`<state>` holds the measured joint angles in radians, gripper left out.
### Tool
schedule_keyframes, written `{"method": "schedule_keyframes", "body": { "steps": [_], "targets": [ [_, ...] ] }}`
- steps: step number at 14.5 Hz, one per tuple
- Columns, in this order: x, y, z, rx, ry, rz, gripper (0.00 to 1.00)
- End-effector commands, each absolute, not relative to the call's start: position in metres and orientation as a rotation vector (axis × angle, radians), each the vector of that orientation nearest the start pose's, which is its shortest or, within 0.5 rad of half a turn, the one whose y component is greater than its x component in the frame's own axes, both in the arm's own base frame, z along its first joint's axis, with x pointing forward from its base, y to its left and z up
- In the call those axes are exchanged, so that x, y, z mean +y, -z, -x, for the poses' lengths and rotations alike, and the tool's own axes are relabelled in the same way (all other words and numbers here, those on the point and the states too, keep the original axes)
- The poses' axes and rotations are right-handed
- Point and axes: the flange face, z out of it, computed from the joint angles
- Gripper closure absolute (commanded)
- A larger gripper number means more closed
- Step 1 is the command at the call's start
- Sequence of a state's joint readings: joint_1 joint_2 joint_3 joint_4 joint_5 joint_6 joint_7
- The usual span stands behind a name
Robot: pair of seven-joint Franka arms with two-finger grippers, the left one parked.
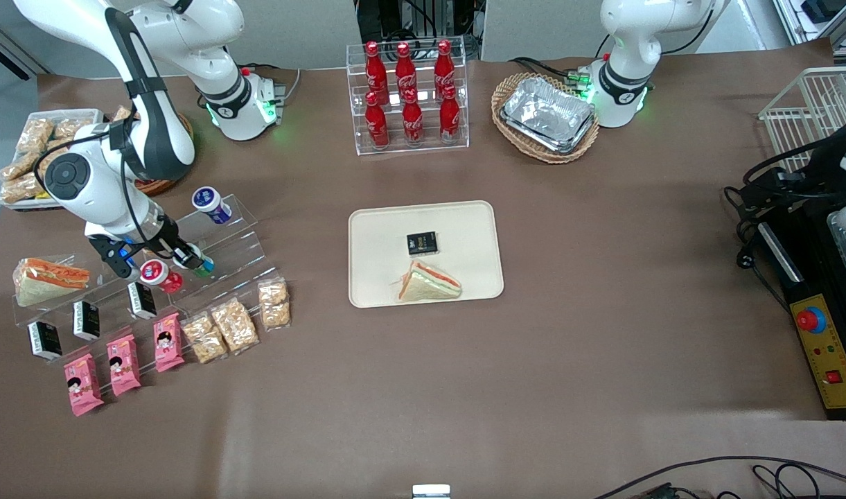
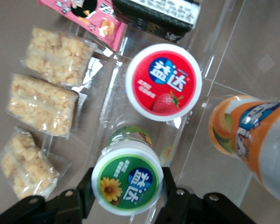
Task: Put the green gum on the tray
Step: 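Lift the green gum tub off the stand with the right gripper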
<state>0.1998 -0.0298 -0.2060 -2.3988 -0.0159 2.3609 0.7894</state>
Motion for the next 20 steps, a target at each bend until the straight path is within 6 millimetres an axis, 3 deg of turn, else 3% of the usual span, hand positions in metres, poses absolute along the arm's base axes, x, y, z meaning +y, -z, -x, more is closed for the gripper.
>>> {"method": "schedule_keyframes", "body": {
  "steps": [1,7,9,11,12,16,20],
  "targets": [
    [-0.001,-0.365,-0.491,1.126,0.01,2.928,0.69],
    [0.016,-0.487,-0.507,1.0,-0.113,3.008,0.69],
    [0.027,-0.515,-0.508,0.953,-0.128,3.031,0.69],
    [0.039,-0.526,-0.509,0.899,-0.114,3.044,0.69],
    [0.053,-0.527,-0.508,0.835,-0.11,3.063,0.68],
    [0.155,-0.554,-0.488,0.267,-0.101,3.176,0.68],
    [0.253,-0.559,-0.461,0.033,-0.128,3.12,0.67]
  ]
}}
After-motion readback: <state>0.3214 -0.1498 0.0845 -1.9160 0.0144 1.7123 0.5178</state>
